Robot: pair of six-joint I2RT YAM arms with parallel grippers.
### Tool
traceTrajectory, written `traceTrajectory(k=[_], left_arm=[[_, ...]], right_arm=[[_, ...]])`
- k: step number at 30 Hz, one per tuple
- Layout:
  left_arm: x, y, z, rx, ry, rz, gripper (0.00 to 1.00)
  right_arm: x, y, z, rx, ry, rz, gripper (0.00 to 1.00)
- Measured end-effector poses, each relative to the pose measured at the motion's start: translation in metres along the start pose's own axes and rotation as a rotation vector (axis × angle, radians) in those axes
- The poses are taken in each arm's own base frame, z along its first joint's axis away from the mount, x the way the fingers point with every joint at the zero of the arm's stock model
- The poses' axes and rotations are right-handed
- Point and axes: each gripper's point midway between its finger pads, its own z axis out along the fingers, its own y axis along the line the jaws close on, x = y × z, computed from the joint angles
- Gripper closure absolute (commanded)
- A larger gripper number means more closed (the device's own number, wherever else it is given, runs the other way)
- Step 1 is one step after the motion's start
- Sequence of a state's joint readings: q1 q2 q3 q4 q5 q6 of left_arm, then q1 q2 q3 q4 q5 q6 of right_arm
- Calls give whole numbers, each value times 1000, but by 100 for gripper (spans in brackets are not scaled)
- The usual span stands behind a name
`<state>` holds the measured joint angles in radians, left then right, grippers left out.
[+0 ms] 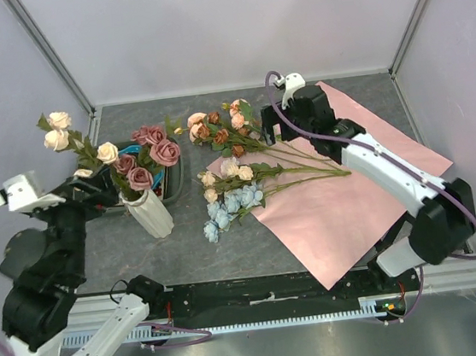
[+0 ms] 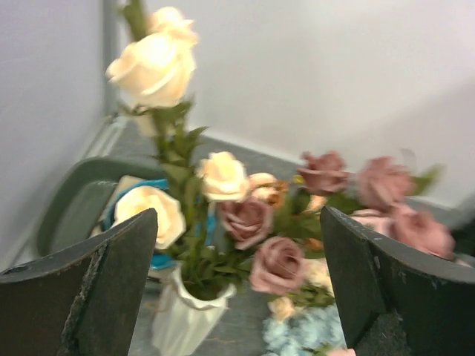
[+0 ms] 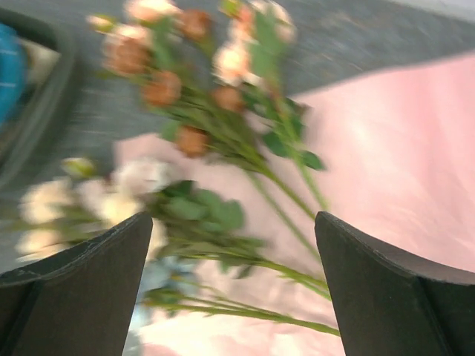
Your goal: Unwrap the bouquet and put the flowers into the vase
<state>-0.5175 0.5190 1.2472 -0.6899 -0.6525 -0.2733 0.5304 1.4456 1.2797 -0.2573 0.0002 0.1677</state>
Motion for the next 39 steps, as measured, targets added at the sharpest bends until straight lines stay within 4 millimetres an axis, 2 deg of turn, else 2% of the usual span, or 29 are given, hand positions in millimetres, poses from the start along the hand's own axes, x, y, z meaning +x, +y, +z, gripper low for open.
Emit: traceTrajectory(k=[1, 2, 5, 7, 9, 10, 11, 13, 15, 18, 19, 21, 25, 27, 28, 31, 36, 38, 39], left_arm=[[-8, -4, -6, 36, -12, -20, 5], [-18, -11, -13, 93, -22, -41, 5], [-47, -48, -34, 319, -42, -82, 7], [-63, -82, -45, 493, -29, -88, 11], [-69, -121, -49, 665, 5, -81, 12], [-64, -139, -47, 734, 39, -73, 14], [-55, -155, -43, 794, 84, -65, 14], [-30, -180, -33, 875, 181, -55, 14], [5, -201, -24, 946, 296, -62, 14], [52, -212, -17, 981, 452, -80, 14], [60, -213, -18, 989, 483, -87, 14], [64, -215, -23, 1012, 509, -103, 14], [46, -218, -35, 1071, 459, -131, 14], [37, -218, -42, 1094, 433, -139, 14], [35, -219, -44, 1101, 426, -143, 14], [29, -218, -47, 1112, 407, -149, 14], [17, -222, -46, 1118, 390, -152, 14], [11, -225, -46, 1121, 382, -152, 14], [6, -226, -46, 1123, 375, -152, 13]], right_arm=[[9, -17, 8, 52, 30, -1, 5], [21, -37, 16, 108, 68, -5, 14], [63, -88, 39, 231, 199, -46, 26], [92, -109, 49, 261, 292, -95, 29], [115, -117, 56, 251, 368, -152, 39], [122, -118, 59, 233, 392, -183, 44], [128, -116, 62, 209, 410, -212, 44], [135, -113, 66, 171, 430, -249, 44], [142, -111, 72, 136, 445, -282, 46], [156, -113, 86, 111, 473, -317, 53], [161, -115, 91, 113, 483, -328, 54], [171, -120, 98, 116, 505, -346, 56], [178, -129, 107, 140, 520, -384, 67], [175, -131, 110, 148, 513, -399, 70], [173, -132, 112, 150, 506, -405, 76], [166, -132, 116, 151, 483, -417, 83], [162, -133, 117, 156, 472, -426, 79], [162, -133, 117, 155, 472, -425, 98], [162, -133, 117, 154, 472, -425, 100]])
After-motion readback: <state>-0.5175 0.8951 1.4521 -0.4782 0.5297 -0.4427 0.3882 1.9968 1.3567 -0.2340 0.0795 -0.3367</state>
